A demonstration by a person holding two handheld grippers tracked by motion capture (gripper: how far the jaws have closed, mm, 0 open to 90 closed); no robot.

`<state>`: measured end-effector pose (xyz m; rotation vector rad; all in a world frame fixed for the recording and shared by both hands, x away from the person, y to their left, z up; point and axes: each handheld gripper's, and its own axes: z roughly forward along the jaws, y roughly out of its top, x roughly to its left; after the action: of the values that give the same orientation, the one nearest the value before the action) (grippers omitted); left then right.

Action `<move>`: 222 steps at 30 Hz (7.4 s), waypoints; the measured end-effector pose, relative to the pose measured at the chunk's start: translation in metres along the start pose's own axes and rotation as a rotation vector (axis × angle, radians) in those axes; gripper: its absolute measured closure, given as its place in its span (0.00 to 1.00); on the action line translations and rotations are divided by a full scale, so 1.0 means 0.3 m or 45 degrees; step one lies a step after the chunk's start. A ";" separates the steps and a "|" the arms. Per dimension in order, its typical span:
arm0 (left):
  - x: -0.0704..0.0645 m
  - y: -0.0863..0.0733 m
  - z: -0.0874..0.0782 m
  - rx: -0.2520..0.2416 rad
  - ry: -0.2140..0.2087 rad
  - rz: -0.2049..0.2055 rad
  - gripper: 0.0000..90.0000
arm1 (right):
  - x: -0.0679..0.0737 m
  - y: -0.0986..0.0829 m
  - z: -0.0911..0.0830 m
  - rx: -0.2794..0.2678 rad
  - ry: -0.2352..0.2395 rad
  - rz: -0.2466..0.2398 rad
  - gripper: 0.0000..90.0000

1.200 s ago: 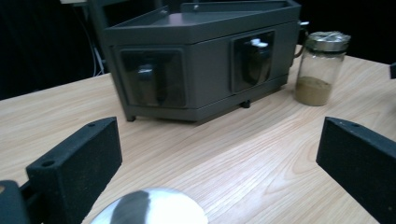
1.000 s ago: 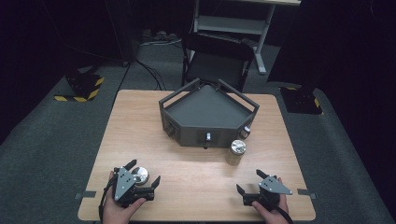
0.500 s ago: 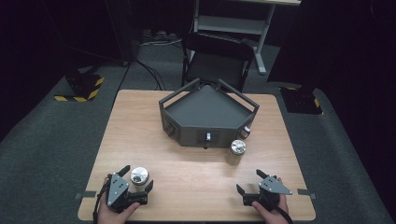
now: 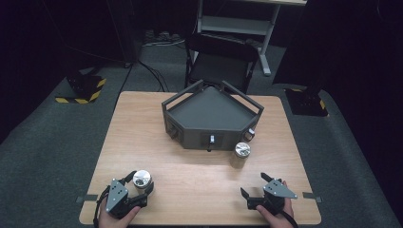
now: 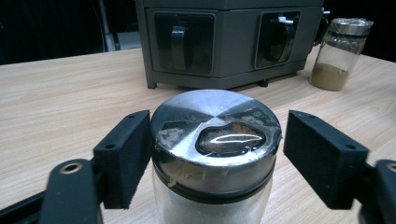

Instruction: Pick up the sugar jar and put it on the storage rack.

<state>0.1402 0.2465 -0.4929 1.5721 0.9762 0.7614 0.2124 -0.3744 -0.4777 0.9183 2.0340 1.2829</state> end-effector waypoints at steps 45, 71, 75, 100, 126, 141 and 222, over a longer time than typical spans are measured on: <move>-0.015 0.015 0.011 0.011 0.032 -0.016 0.39 | -0.007 0.009 -0.007 0.034 -0.009 -0.001 0.00; -0.045 0.173 0.068 -0.082 0.010 0.002 0.39 | -0.018 0.010 -0.006 0.036 0.008 0.011 0.00; -0.048 0.203 0.081 -0.095 0.007 0.009 0.39 | -0.019 0.009 -0.007 0.034 0.010 0.010 0.00; -0.065 0.361 0.188 -0.159 0.016 0.037 0.39 | -0.024 0.014 -0.007 0.054 -0.004 0.020 0.00; -0.042 0.463 0.322 -0.182 -0.004 -0.006 0.39 | -0.039 0.013 -0.016 0.061 0.002 0.018 0.00; -0.045 0.547 0.445 -0.177 0.000 0.029 0.39 | -0.040 0.010 -0.017 0.056 0.006 0.013 0.00; -0.078 0.666 0.887 0.017 0.041 0.010 0.39 | -0.060 -0.010 -0.032 0.019 0.034 0.034 0.00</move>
<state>0.3995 0.0897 -0.3535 1.5802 1.0009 0.7895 0.2154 -0.3947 -0.4750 0.9428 2.0610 1.3020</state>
